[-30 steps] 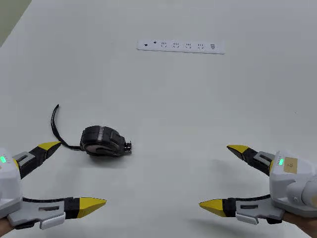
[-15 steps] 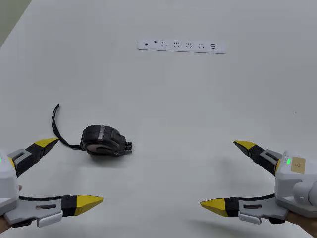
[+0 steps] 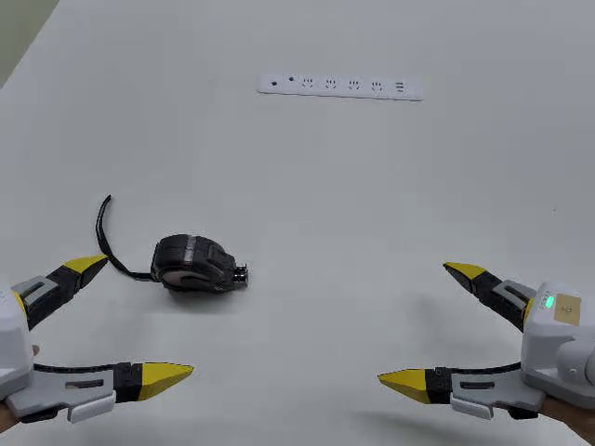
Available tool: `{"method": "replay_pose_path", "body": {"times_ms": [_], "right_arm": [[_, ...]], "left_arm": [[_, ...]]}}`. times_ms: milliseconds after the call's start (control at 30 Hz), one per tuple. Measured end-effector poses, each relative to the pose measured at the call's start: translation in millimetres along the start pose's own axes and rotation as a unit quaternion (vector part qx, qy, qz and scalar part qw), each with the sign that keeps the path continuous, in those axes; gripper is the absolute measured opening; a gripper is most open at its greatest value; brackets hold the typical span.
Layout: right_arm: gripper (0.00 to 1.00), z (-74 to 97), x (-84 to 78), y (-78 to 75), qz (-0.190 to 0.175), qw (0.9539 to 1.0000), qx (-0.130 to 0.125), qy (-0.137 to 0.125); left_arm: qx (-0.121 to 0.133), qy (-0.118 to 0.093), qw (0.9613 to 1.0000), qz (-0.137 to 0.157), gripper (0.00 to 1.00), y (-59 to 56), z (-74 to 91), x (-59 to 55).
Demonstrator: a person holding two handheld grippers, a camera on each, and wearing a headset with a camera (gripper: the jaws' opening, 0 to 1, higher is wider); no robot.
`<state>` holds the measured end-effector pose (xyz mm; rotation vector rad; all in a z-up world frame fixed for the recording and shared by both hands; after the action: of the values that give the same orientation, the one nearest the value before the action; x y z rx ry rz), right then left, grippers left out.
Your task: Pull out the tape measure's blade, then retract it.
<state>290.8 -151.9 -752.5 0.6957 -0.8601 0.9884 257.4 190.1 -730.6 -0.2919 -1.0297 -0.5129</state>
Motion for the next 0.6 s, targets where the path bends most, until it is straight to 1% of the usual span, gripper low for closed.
{"method": "replay_pose_path", "body": {"times_ms": [600], "right_arm": [[1.0, 0.9, -1.2, 0.8, -0.006, 1.0, 0.001, 0.0]], "left_arm": [[-0.002, 0.0, 1.0, 0.0, 1.0, 1.0, -0.8, 0.3]]}}
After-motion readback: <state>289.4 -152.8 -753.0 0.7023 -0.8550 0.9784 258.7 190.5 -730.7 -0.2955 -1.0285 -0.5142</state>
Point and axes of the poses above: the centre of the closed fingertips' face, and the gripper's own axes: z roughly backward along the fingers, y roughly to its left, x roughly out of its top, the point moved 6 cm from there along z, roughly backward along the fingers, and after that the axes turned 9 degrees about x, right-handed, at the moved point
